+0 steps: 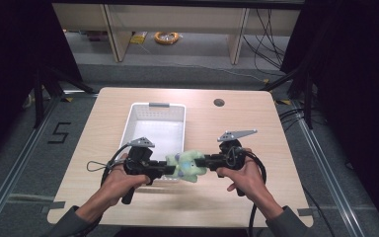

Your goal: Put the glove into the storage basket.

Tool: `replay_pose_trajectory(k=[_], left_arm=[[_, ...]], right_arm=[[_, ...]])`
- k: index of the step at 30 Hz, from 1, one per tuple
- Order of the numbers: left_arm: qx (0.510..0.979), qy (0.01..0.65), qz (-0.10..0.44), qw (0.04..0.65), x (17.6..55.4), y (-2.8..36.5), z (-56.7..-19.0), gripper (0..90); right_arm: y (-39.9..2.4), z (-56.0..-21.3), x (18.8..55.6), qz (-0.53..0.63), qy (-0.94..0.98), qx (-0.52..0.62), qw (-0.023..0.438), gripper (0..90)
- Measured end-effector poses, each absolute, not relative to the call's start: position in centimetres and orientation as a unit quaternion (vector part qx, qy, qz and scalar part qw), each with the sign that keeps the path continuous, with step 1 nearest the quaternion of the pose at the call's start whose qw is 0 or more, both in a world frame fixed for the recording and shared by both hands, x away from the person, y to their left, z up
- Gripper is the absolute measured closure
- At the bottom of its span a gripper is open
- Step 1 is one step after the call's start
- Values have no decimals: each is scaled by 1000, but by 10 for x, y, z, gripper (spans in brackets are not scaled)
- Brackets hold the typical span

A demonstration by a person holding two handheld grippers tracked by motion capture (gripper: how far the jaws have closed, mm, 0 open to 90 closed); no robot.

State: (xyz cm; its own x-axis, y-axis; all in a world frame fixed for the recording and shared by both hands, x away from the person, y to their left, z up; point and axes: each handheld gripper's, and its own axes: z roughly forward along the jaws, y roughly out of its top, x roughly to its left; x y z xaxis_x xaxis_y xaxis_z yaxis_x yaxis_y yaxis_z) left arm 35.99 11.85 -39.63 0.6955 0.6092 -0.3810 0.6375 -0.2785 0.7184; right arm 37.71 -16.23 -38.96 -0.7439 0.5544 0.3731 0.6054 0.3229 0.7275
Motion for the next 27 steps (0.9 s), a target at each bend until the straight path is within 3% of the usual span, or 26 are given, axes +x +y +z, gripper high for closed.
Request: replay_pose_trajectory(k=[12, 27], left_arm=[[792, 417, -7, 445, 384, 146, -389, 711], [784, 460, -13, 416, 408, 181, -405, 708]], right_arm=[[-129, -381, 405, -449, -819, -356, 24, 770], [-83, -396, 440, -418, -832, -364, 38, 769]])
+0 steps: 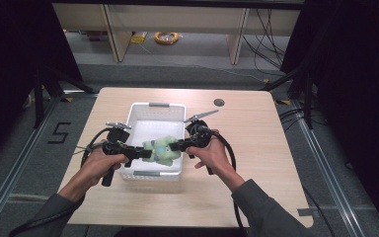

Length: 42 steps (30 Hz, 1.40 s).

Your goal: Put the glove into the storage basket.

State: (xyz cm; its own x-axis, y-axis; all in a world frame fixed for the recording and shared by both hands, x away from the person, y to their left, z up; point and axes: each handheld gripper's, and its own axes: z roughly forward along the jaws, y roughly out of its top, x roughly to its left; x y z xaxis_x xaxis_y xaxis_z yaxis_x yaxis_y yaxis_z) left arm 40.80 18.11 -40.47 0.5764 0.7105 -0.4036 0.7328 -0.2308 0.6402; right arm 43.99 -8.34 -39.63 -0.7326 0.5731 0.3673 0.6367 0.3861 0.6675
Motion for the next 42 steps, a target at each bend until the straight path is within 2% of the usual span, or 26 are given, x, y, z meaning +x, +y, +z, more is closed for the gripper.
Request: replay_pose_trajectory(k=[14, 18, 30, 35, 42], left_arm=[[792, 483, -15, 373, 417, 188, -437, 705], [807, 476, -13, 349, 419, 187, -443, 701], [814, 480, -22, 327, 422, 186, -454, 679], [822, 475, -16, 313, 424, 186, -453, 657], [817, 487, 3, 307, 425, 185, -450, 559]], right_arm=[[-55, -427, 454, -360, -851, -379, 46, 767], [-49, -435, 457, -340, -860, -377, 47, 766], [-41, -443, 459, -308, -874, -373, 46, 749], [-39, -446, 459, -294, -880, -370, 38, 722], [-37, -447, 460, -280, -887, -366, 31, 649]])
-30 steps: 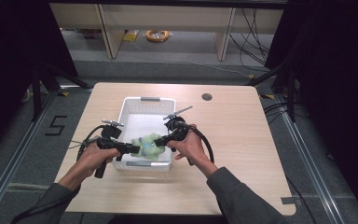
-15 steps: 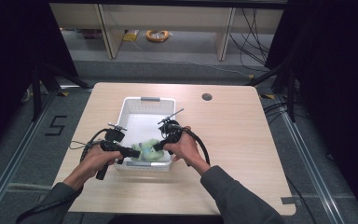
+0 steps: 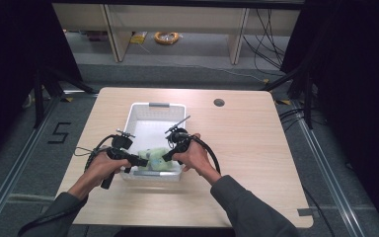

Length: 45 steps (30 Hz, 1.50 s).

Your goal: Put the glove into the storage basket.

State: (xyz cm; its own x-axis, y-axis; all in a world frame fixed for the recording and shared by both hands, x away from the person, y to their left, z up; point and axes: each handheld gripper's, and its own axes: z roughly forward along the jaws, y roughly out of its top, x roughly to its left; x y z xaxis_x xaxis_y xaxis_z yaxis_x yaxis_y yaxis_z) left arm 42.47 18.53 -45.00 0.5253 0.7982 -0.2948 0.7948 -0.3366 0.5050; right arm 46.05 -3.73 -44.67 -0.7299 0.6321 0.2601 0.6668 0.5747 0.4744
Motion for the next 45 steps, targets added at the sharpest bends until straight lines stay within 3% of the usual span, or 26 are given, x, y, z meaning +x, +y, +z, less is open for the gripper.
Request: replay_pose_trajectory(k=[3, 15, 27, 32, 45], left_arm=[[808, 498, 8, 314, 426, 188, -448, 535], [799, 502, 37, 329, 422, 188, -435, 459], [795, 489, 40, 357, 408, 174, -422, 411], [793, 487, 32, 365, 404, 167, -420, 346], [792, 469, 25, 390, 388, 149, -413, 284]], right_arm=[[-38, -443, 462, -289, -882, -371, 24, 592], [-46, -428, 463, -308, -878, -366, 10, 539], [-65, -415, 458, -341, -868, -362, 8, 491], [-78, -411, 455, -345, -863, -370, 14, 467], [-115, -402, 442, -381, -849, -366, -11, 385]])
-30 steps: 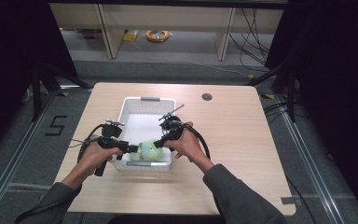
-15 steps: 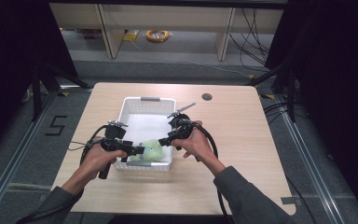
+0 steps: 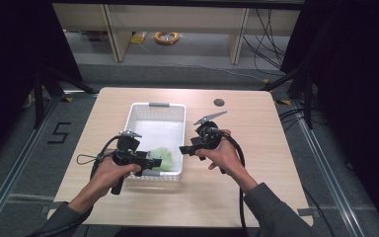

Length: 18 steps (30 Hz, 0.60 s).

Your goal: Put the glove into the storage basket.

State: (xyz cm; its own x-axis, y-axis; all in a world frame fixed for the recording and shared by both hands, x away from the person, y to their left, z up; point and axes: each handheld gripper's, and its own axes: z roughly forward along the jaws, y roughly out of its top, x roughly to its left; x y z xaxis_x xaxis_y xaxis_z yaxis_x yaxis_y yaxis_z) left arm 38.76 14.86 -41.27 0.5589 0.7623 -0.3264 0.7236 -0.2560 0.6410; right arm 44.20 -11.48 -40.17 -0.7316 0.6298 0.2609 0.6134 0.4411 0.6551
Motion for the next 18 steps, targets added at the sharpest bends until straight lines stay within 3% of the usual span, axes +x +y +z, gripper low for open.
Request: replay_pose_trajectory(k=[18], left_arm=[[783, 458, 14, 420, 369, 136, -409, 222]], right_arm=[[-141, -391, 416, 406, 837, 367, 7, 341]])
